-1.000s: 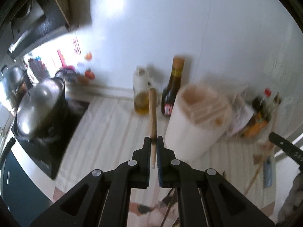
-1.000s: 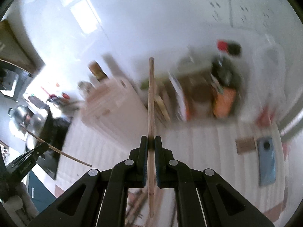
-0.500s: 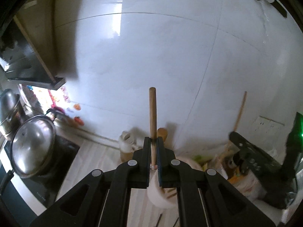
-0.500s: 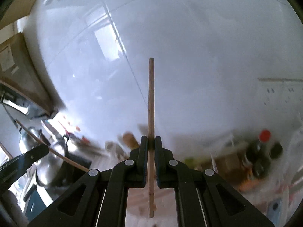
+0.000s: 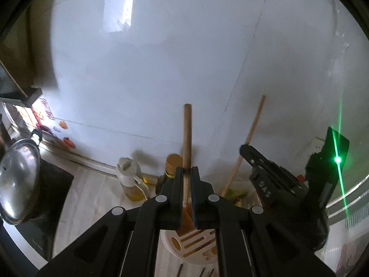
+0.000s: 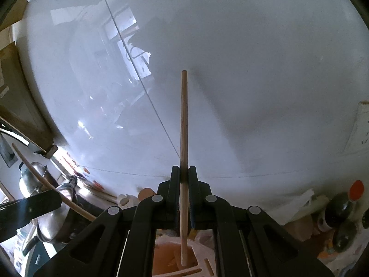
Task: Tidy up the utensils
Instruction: 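Insert the left tool's chopstick into the holder and open while the right tool does the same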
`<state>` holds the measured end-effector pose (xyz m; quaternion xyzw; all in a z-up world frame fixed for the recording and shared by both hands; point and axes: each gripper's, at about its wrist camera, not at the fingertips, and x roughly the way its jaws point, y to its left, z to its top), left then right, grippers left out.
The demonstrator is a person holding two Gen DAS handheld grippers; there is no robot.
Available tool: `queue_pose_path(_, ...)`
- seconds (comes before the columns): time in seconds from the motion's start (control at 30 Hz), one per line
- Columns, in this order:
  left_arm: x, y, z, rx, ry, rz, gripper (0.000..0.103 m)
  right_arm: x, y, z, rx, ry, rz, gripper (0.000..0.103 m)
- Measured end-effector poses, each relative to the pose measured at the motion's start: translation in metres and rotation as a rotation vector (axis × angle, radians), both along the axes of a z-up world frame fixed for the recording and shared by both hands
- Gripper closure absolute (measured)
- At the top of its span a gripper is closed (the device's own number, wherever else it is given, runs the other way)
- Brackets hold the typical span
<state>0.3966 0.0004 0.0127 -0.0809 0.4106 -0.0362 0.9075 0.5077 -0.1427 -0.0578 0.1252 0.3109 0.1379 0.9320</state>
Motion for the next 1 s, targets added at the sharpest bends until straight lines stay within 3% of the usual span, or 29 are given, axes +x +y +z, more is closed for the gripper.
queue_pose_path(0.3,-0.002,-0.011,-0.02,0.03,0.052,-0.024,0.099,-0.002,0.007,-0.02,-0.01,0.007,0.058,0.096)
queue_pose_path(0.4,-0.006,-0.009,-0.02,0.057,0.052,0.009,0.094,-0.007,0.009,-0.023,-0.024,0.03,0.091,0.095)
queue_pose_path(0.47,-0.01,-0.008,-0.017,0.08,0.047,0.037,0.086,-0.014,0.009,-0.021,-0.033,0.035,0.109,0.087)
queue_pose_path(0.5,-0.011,-0.006,-0.016,0.084,0.04,0.044,0.081,-0.019,0.009,-0.019,-0.042,0.031,0.111,0.072)
queue_pose_path(0.53,-0.015,-0.005,-0.014,0.085,0.027,0.05,0.06,-0.025,0.008,-0.017,-0.047,0.028,0.11,0.062)
queue_pose_path(0.57,-0.02,-0.003,-0.011,0.093,0.013,0.064,0.031,-0.028,0.009,-0.015,-0.047,0.026,0.109,0.06)
queue_pose_path(0.63,-0.029,0.001,-0.006,0.109,-0.026,0.089,0.011,-0.041,0.003,-0.009,-0.052,0.02,0.092,0.058)
queue_pose_path(0.7,-0.04,0.006,-0.003,0.102,-0.053,0.102,0.011,-0.057,-0.006,-0.004,-0.063,0.014,0.061,0.048)
queue_pose_path(0.77,-0.051,0.009,-0.007,0.098,-0.054,0.106,0.0,-0.069,-0.014,-0.002,-0.072,0.026,0.033,0.034)
queue_pose_path(0.93,-0.075,0.011,-0.035,0.127,-0.016,0.125,0.0,-0.114,-0.05,-0.008,-0.059,0.069,-0.042,0.007)
queue_pose_path(1.0,-0.085,0.01,-0.052,0.136,0.02,0.119,0.0,-0.133,-0.062,-0.018,-0.071,0.093,-0.075,0.001)
